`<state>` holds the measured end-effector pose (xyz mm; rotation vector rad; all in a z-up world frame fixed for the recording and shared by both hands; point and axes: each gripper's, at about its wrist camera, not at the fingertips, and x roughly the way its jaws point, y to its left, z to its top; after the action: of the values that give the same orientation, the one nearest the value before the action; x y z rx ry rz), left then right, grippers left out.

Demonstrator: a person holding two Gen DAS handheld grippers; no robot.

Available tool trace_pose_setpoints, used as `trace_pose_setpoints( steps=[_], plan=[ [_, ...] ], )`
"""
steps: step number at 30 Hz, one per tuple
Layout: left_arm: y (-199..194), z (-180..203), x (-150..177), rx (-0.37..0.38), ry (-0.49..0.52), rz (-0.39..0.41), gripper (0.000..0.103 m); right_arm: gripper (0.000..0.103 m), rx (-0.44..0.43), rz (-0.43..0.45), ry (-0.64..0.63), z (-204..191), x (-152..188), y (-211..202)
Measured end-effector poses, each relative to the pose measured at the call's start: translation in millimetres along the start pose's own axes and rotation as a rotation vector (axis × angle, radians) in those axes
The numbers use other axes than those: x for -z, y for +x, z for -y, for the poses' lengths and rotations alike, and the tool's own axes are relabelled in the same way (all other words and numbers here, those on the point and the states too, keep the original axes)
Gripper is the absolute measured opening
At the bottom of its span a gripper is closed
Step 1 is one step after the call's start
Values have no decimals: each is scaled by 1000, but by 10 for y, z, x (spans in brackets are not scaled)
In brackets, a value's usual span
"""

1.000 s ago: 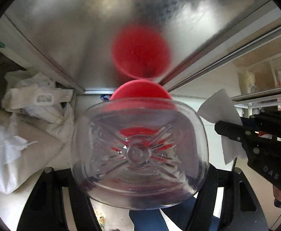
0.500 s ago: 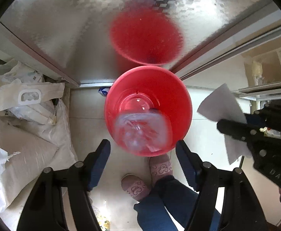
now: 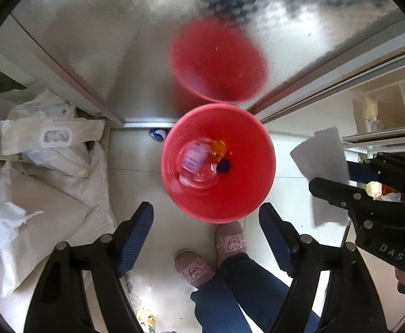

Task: Collect trash
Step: 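Open both tools to drop the bottle and wipe into the red bin, then raise both tools back toward the remaining counter items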

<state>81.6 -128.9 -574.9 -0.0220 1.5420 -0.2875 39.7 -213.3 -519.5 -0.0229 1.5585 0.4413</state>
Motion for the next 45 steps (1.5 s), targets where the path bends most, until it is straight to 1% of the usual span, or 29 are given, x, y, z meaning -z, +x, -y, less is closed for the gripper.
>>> trace_pose_setpoints(
  steps=[3,5,8,11,13,16,19,21,24,26,33,35,36,41,43,44,45],
  plan=[
    [-227,16,33,-4,-5,13,77,29,2,11,-9,-77,11,-161],
    [-410,24,55,-9,-13,26,77,37,1,21,-19,-139,26,-306],
    [-747,67,95,-19,-21,49,77,41,5,40,-34,-228,47,-552],
    [-1079,130,133,-53,-10,62,77,45,8,56,-41,-298,71,-839],
    [-1308,185,157,-58,-8,79,77,46,5,68,-39,-343,90,-1055],
    [-1698,214,188,-17,-21,101,77,46,9,89,-46,-423,129,-1402],
    [-2126,254,201,-14,-44,142,77,46,13,124,-66,-549,147,-1786],
    [-2433,282,202,-29,-64,169,77,47,29,150,-81,-661,147,-2027],
    [-2879,300,215,-20,-95,220,83,47,23,184,-92,-758,123,-2405],
    [-3161,305,220,-18,-108,252,83,48,27,211,-109,-817,77,-2640],
    [-3961,330,177,-80,-132,356,83,51,44,321,-150,-962,-151,-3392],
    [-4179,318,155,-102,-130,388,83,57,36,360,-150,-1011,-234,-3586],
    [-4281,305,142,-118,-131,401,83,59,33,376,-151,-1022,-273,-3668],
    [-4693,155,56,-197,-139,461,83,60,28,432,-181,-1172,-457,-3945],
    [-4825,45,-20,-226,-150,477,85,61,35,443,-196,-1249,-526,-4029],
    [-4876,-3,-54,-225,-149,481,86,61,34,447,-203,-1280,-562,-4047],
    [-4953,-72,-93,-223,-151,486,90,61,31,449,-209,-1292,-604,-4065]
  ],
)
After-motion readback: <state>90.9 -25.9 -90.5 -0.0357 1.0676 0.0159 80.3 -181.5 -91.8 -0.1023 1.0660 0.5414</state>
